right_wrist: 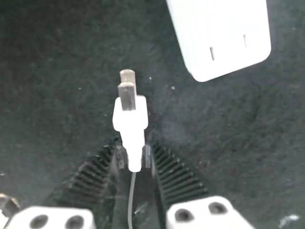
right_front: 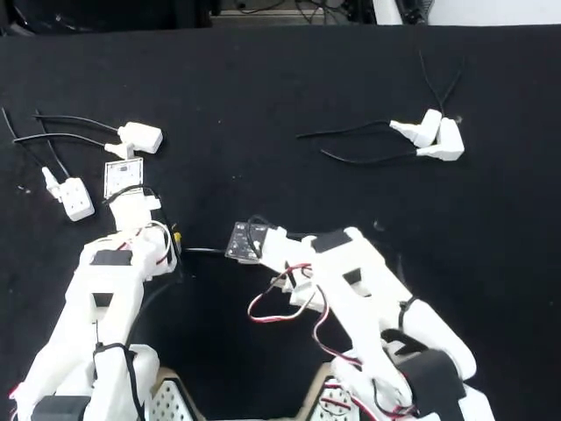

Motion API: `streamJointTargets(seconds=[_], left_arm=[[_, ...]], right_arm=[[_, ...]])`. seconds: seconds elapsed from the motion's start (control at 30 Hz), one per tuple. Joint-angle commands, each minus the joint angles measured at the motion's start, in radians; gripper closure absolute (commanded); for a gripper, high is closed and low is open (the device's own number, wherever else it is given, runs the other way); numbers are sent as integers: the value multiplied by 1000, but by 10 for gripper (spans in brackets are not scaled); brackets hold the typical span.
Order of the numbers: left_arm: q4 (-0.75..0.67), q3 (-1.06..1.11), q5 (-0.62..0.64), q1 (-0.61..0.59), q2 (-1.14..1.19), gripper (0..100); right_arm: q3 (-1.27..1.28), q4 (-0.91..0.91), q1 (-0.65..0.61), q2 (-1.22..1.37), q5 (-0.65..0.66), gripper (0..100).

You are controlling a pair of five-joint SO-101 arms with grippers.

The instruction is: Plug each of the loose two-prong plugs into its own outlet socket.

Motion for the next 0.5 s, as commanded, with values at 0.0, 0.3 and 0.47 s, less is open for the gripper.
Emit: streamJointTargets(seconds=[0.0,0.3,0.47], left_arm=[[-6,-10,5,-8,-15,827],[52,-38,3,-16,-26,827],[183,-113,5,-16,-26,827]], right_arm=[[-27,52,-17,-90,-6,988],[-8,5,-14,-286,-137,988],[-24,-133,-71,-303,-304,988]])
